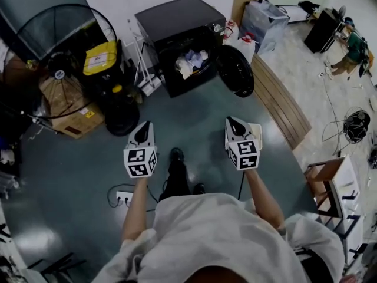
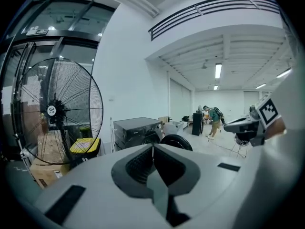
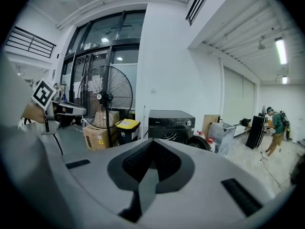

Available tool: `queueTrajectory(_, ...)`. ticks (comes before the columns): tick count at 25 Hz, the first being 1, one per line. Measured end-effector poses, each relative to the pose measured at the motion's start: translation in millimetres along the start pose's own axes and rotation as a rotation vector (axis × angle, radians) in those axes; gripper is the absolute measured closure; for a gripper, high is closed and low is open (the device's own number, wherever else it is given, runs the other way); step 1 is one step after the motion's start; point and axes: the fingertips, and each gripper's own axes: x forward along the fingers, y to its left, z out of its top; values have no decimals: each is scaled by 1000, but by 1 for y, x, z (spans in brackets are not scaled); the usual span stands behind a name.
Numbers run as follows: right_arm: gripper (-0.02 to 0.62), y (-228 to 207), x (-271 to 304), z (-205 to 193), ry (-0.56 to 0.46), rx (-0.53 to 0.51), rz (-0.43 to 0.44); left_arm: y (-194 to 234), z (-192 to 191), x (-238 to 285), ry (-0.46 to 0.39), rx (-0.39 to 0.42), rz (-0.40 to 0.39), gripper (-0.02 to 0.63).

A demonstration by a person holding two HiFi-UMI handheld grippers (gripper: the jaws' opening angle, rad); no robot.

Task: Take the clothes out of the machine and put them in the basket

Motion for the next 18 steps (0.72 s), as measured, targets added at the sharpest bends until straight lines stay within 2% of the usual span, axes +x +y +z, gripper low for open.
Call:
queueTrajectory(7,572,-6,75,6,33,-5,-11,29,-7,79,28,-9,-57,581)
queueTrajectory(18,572,-20,206,54,72,30,-89,111,35,212,35,-23,-148,581)
